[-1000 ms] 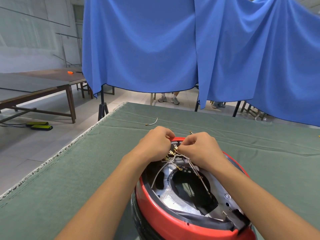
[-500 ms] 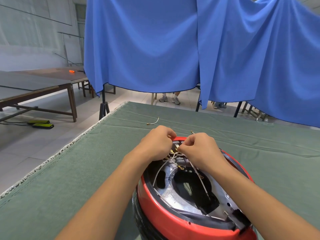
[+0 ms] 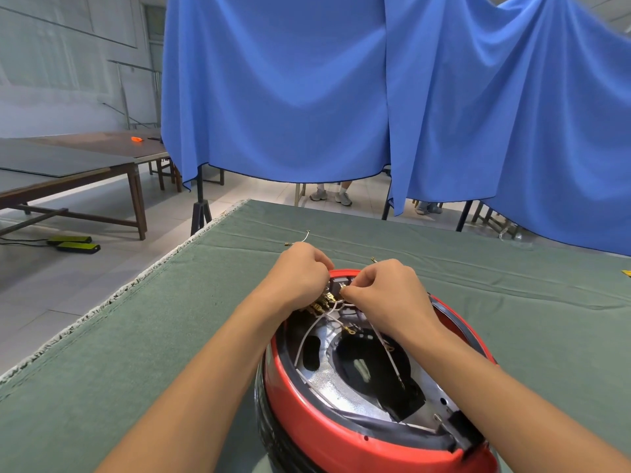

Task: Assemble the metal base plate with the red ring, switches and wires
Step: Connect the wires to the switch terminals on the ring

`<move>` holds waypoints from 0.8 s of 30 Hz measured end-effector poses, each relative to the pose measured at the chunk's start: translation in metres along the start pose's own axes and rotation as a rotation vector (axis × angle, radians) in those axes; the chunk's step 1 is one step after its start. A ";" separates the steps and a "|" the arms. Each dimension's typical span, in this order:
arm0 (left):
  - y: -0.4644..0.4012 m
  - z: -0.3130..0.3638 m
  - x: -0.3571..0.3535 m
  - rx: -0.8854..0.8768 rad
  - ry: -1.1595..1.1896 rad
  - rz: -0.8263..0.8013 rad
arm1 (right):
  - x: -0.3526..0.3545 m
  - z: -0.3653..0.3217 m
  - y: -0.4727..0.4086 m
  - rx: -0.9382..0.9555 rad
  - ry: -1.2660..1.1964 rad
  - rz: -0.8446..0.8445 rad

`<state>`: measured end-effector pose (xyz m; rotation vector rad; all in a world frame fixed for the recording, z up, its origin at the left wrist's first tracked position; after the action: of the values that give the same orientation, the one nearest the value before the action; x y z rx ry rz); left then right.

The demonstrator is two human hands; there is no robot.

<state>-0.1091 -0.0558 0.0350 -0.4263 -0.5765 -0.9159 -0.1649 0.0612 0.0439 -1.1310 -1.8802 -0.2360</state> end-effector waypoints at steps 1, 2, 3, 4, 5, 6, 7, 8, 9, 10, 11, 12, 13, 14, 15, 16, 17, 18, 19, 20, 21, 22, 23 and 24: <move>0.000 0.000 0.000 0.003 0.005 0.001 | 0.001 -0.001 0.000 0.002 0.017 0.019; 0.000 0.000 0.000 0.003 0.007 -0.002 | 0.001 -0.001 0.000 0.007 0.041 0.040; 0.000 0.000 0.000 0.005 0.008 -0.006 | 0.001 -0.002 0.000 0.013 0.064 0.058; 0.001 0.000 -0.001 0.005 0.010 -0.006 | 0.001 -0.002 0.000 0.023 0.082 0.071; 0.001 0.000 0.000 0.004 0.010 -0.002 | 0.000 -0.002 0.000 0.033 0.094 0.079; 0.001 0.000 0.000 0.001 0.009 0.002 | -0.001 -0.002 0.000 0.039 0.098 0.083; 0.001 0.000 0.000 0.001 0.006 0.004 | -0.002 -0.002 -0.001 0.039 0.095 0.088; 0.001 0.001 -0.001 0.001 0.002 0.007 | -0.002 -0.001 -0.001 0.033 0.089 0.093; 0.001 0.001 0.000 -0.001 -0.003 0.010 | -0.001 0.000 -0.002 0.030 0.087 0.098; 0.001 0.002 0.000 -0.003 -0.007 0.013 | -0.001 0.000 -0.003 0.029 0.089 0.101; 0.002 0.002 0.000 -0.006 -0.010 0.015 | -0.001 0.000 -0.003 0.035 0.095 0.102; 0.002 0.002 0.000 -0.006 -0.011 0.015 | -0.001 0.000 -0.004 0.040 0.098 0.100; 0.002 0.002 0.000 -0.006 -0.013 0.014 | -0.002 0.000 -0.003 0.039 0.093 0.095; 0.002 0.002 0.000 -0.005 -0.014 0.016 | -0.002 0.001 -0.003 0.033 0.084 0.092; 0.002 0.002 0.000 -0.006 -0.016 0.021 | -0.001 0.001 -0.004 0.025 0.078 0.090; 0.003 0.002 0.001 -0.007 -0.018 0.026 | -0.001 0.002 -0.005 0.019 0.079 0.089; 0.003 0.003 0.001 -0.009 -0.020 0.027 | -0.002 0.002 -0.005 0.020 0.084 0.085; 0.003 0.003 0.001 -0.010 -0.020 0.025 | -0.002 0.001 -0.005 0.026 0.087 0.080; 0.003 0.002 0.000 -0.010 -0.021 0.022 | -0.003 0.000 -0.004 0.034 0.087 0.076; 0.002 0.002 0.000 -0.010 -0.022 0.021 | -0.002 -0.001 -0.005 0.041 0.091 0.076; 0.002 0.002 0.000 -0.009 -0.021 0.022 | -0.002 -0.001 -0.005 0.045 0.100 0.080; 0.002 0.001 0.001 -0.008 -0.019 0.024 | -0.002 -0.001 -0.005 0.045 0.106 0.086; 0.002 0.001 0.002 -0.007 -0.019 0.024 | -0.002 -0.001 -0.005 0.044 0.104 0.094; 0.002 0.001 0.001 -0.006 -0.021 0.023 | -0.002 -0.001 -0.005 0.043 0.096 0.099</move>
<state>-0.1075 -0.0552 0.0366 -0.4477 -0.5865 -0.8927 -0.1677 0.0565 0.0445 -1.1597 -1.7320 -0.1901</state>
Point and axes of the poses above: each hand's wrist, its own y-axis away from the middle knuckle, its own x-axis out of the back of the hand, z = x × y, the point moved 7 cm from there along -y, towards the middle knuckle, and after that the axes turned 5 degrees about -y, right-handed, at the moved point
